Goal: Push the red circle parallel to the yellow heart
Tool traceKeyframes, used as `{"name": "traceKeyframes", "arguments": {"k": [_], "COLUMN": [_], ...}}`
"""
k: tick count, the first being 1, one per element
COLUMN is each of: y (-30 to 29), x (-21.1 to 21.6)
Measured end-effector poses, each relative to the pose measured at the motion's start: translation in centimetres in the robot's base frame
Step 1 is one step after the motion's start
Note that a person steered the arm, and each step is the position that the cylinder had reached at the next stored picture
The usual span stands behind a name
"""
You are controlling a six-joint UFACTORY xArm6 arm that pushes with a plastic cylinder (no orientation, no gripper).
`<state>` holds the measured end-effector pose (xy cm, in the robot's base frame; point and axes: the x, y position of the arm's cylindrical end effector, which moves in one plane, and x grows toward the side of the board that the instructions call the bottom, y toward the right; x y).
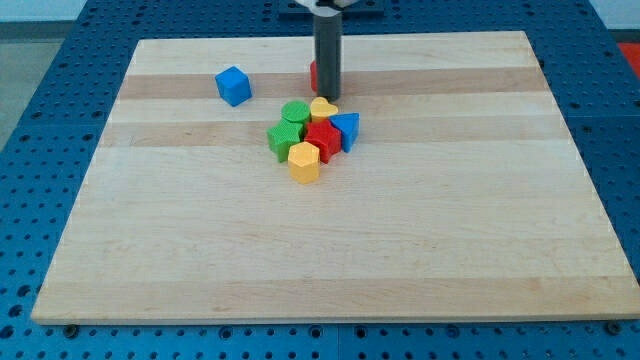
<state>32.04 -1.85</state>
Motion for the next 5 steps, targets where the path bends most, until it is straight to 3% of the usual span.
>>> {"name": "traceKeyframes", "arguments": {"k": [3, 5], "y": [-1.6, -1.6], "x": [3.5, -0.5]}}
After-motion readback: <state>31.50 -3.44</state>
